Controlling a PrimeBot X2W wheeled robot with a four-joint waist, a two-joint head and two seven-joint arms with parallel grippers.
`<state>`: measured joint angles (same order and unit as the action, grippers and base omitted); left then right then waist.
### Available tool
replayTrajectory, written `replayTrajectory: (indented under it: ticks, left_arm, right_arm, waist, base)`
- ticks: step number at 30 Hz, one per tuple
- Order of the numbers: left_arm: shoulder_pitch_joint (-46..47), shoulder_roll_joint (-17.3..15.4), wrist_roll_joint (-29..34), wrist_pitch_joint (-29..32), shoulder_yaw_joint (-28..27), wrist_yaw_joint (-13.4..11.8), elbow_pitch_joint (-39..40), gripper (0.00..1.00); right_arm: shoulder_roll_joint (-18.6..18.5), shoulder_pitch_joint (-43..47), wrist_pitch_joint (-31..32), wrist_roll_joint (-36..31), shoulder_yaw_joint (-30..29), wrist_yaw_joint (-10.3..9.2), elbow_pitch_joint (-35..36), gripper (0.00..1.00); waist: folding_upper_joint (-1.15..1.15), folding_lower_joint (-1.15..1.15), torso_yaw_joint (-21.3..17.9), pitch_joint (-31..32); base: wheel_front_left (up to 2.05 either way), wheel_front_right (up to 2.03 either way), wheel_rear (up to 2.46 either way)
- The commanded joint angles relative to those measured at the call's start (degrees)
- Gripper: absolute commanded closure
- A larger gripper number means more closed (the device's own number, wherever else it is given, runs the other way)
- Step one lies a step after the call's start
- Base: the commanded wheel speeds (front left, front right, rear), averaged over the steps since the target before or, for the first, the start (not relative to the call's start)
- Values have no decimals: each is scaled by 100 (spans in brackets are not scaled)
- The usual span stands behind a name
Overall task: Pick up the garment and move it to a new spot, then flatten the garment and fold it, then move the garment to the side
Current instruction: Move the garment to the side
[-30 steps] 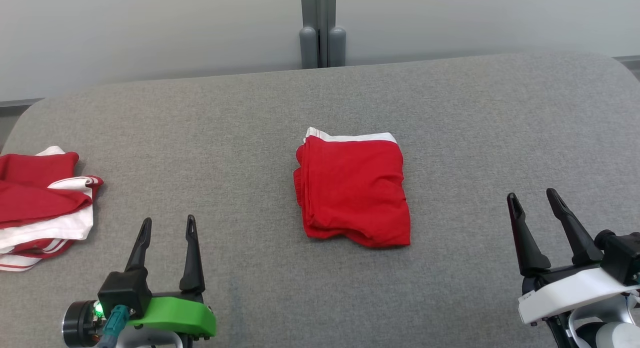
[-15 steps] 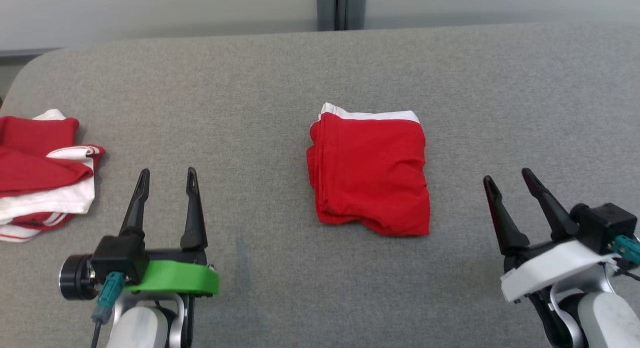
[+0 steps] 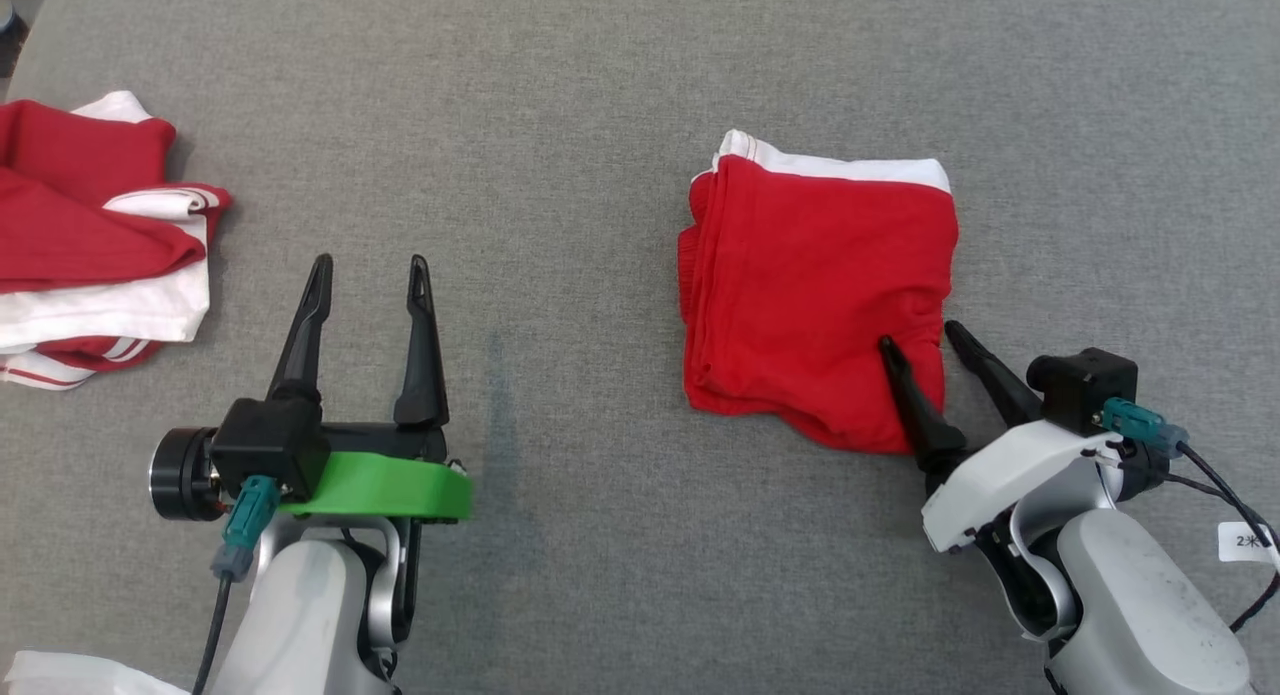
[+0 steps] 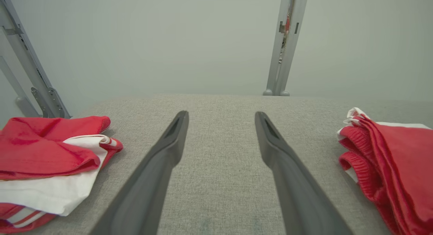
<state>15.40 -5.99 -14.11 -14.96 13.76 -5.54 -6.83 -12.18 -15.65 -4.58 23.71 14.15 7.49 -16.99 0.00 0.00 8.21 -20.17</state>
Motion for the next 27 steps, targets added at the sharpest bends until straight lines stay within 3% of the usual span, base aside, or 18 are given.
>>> replayTrajectory:
  ticks: [1,2,4,9,17,23,27]
  left_arm:
    - [108,25,15,-26,-20,26,6,0]
    - [105,35,36,-27,-38,31,13,0]
    - [89,45,64,-24,-79,30,31,0]
    - [31,5,131,-23,-220,42,109,0]
    - [186,-139,291,-17,-204,179,270,0]
    - [403,-249,470,105,34,312,529,0]
    - [692,-263,593,331,247,414,750,0]
  right_arm:
    - [-23,-84,-26,58,70,0,-94,0]
    - [-41,-115,-48,95,131,0,-172,18]
    - [-57,-141,1,179,250,0,-287,100]
    - [-156,-392,-58,300,559,0,-301,100]
    - [-550,-829,-251,551,1045,-3,-305,100]
    - [-1060,-1238,-367,858,1209,-3,-490,100]
    - [-1555,-1681,-466,1111,1172,-3,-810,100]
  waist:
    - [0,0,89,-103]
    - [0,0,74,-101]
    - [0,0,31,-93]
    - [0,0,-251,-134]
    - [0,0,-1112,-332]
    - [0,0,-1829,-713]
    - [0,0,-2046,-1122]
  base:
    - [0,0,0]
    - [0,0,0]
    - [0,0,0]
    - [0,0,0]
    - [0,0,0]
    - [0,0,0]
    - [0,0,0]
